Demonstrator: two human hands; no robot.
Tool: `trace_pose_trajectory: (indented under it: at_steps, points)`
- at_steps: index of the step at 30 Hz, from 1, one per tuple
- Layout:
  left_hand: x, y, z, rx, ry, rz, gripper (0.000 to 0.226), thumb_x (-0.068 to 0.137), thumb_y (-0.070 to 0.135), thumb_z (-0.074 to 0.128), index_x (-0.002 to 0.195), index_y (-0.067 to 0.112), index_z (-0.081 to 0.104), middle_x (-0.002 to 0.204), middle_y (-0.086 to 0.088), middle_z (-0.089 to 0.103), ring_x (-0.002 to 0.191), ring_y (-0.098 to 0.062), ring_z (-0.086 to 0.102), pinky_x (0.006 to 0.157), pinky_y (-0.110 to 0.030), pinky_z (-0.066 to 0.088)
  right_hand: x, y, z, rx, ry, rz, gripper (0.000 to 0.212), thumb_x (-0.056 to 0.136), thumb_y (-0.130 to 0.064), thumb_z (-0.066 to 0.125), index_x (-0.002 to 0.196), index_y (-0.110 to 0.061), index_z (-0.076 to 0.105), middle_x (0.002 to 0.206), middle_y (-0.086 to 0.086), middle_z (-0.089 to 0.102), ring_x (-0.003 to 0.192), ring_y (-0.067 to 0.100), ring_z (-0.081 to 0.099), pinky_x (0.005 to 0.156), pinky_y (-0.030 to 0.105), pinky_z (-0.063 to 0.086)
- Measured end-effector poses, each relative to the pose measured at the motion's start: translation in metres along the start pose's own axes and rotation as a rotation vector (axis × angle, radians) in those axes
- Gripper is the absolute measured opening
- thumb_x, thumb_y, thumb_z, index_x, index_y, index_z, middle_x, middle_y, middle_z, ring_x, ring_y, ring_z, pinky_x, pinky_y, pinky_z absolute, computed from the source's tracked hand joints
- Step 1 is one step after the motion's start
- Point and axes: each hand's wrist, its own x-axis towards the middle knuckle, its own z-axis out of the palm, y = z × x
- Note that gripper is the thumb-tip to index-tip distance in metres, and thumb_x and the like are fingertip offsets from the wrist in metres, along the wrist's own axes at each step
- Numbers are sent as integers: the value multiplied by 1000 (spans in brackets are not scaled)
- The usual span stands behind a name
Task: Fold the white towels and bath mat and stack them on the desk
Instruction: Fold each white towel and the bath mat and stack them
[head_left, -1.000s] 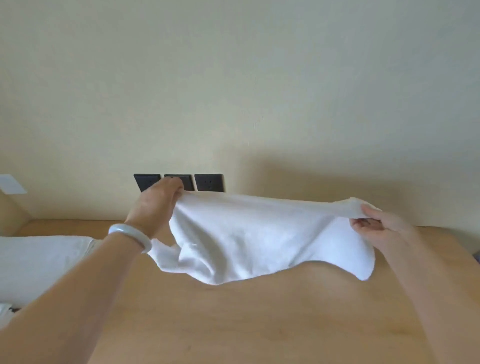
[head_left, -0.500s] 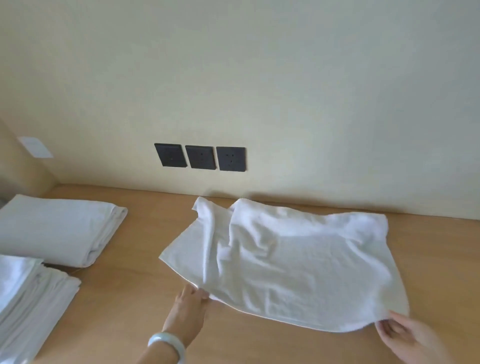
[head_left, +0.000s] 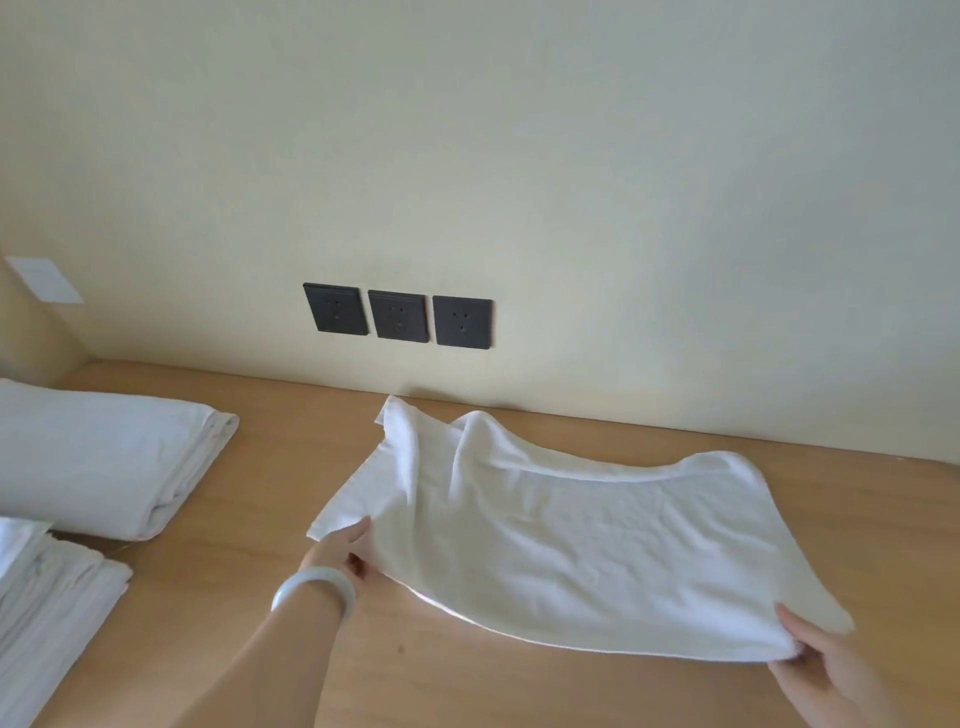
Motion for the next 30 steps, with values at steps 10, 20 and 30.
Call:
trace_pose_trajectory:
  at_steps: [10, 20, 30]
  points:
    - [-149, -53, 117, 630, -425, 626, 33, 95, 38, 53, 82, 11, 66, 73, -11, 66, 64, -12, 55, 62, -29, 44, -102, 57, 162, -958, -372, -252, 38, 80, -6, 70, 106, -31, 56, 89, 13, 63, 73, 20, 64, 59, 20, 49]
    - [-193, -61, 124, 568, -448, 738, 17, 96, 18, 55, 90, 25, 69, 77, -4, 71, 65, -13, 61, 57, -20, 45, -117, 52, 153, -416, -402, 1, 14, 88, -13, 66, 99, -5, 62, 87, 18, 66, 72, 29, 64, 65, 37, 50]
    - [-202, -63, 129, 664, -181, 1215, 16, 97, 23, 56, 103, 24, 70, 49, 13, 45, 46, -5, 43, 46, -10, 29, -134, 39, 170, -684, -101, -669, 10, 91, -14, 60, 81, -16, 56, 71, -2, 65, 63, 6, 59, 58, 16, 43]
